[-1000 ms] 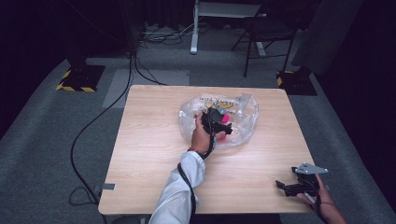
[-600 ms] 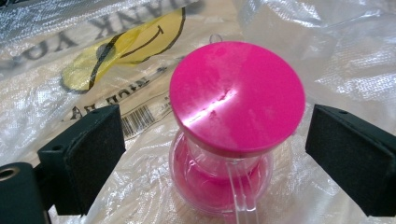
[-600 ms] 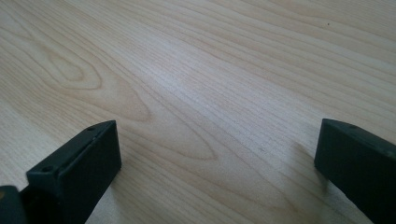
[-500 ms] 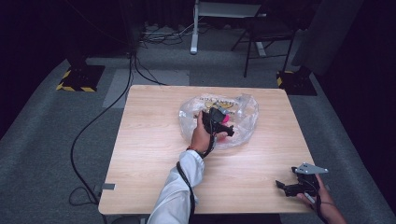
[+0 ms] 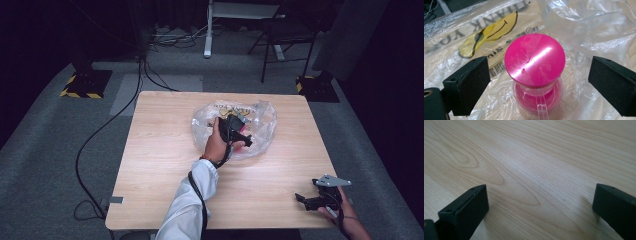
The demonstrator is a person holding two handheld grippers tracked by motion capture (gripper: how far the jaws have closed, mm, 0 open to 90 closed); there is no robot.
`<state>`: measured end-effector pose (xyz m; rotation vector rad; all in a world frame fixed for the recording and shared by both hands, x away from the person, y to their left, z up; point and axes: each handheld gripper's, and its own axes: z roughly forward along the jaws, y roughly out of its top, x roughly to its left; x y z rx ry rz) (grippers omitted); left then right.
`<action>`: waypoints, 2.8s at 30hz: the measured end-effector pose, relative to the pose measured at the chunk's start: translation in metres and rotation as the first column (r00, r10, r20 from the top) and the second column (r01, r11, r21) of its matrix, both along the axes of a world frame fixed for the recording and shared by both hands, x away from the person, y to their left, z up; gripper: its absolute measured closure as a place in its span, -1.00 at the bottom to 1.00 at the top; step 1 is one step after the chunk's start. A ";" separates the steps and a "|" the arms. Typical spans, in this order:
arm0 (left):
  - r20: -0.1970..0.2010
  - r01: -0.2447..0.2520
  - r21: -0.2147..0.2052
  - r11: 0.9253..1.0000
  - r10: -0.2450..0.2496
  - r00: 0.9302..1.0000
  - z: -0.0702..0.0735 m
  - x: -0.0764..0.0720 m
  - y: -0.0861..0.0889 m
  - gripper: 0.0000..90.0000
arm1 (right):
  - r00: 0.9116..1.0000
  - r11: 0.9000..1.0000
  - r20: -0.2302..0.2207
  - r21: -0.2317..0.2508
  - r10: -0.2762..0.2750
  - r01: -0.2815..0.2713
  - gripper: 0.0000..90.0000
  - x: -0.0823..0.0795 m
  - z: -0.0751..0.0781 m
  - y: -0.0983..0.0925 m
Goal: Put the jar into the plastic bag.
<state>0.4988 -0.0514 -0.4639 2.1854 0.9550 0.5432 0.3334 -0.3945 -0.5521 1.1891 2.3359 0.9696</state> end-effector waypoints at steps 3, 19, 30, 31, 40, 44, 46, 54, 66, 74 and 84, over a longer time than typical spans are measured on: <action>0.000 0.015 0.010 1.000 -0.015 1.000 0.002 -0.002 -0.001 -0.92 | 1.000 1.000 0.000 0.000 0.000 0.000 -0.99 0.000 0.000 0.000; 0.030 0.073 0.106 0.992 -0.077 0.997 0.018 -0.016 0.001 -0.91 | 1.000 1.000 0.000 0.000 0.000 0.000 -0.99 0.000 0.000 0.000; 0.047 0.116 0.139 0.984 -0.123 0.991 0.025 -0.030 0.006 -0.90 | 1.000 1.000 0.000 -0.001 0.001 -0.001 -0.99 0.000 0.000 0.000; 0.048 0.120 0.140 0.983 -0.127 0.991 0.026 -0.031 0.006 -0.90 | 1.000 1.000 0.000 0.000 0.000 0.000 -0.99 0.000 0.000 0.000; 0.073 0.150 0.190 0.970 -0.166 0.983 0.032 -0.046 0.010 -0.91 | 1.000 1.000 0.000 0.000 0.000 0.000 -0.99 0.000 0.000 0.000; 0.082 0.163 0.208 0.965 -0.183 0.980 0.036 -0.054 0.013 -0.91 | 1.000 1.000 0.000 0.000 0.000 0.000 -0.99 0.000 0.000 0.000; 0.088 0.170 0.216 0.962 -0.192 0.977 0.037 -0.058 0.015 -0.91 | 1.000 1.000 0.000 0.000 0.000 0.000 -0.99 0.000 0.000 0.000; 0.102 0.187 0.231 0.955 -0.215 0.971 0.041 -0.071 0.023 -0.91 | 1.000 1.000 0.000 0.000 0.000 0.000 -0.99 0.000 0.000 0.000; 0.117 0.216 0.269 0.939 -0.254 0.960 0.039 -0.093 0.033 -0.92 | 1.000 1.000 0.000 0.000 0.000 0.000 -0.99 0.000 0.000 0.000; 0.123 0.224 0.285 0.932 -0.267 0.956 0.036 -0.108 0.044 -0.92 | 1.000 1.000 0.000 0.000 0.000 0.000 -0.99 0.000 0.000 0.000; 0.122 0.204 0.310 0.929 -0.251 0.960 0.023 -0.124 0.068 -0.93 | 1.000 1.000 0.000 0.000 0.000 0.000 -0.99 0.000 0.000 0.000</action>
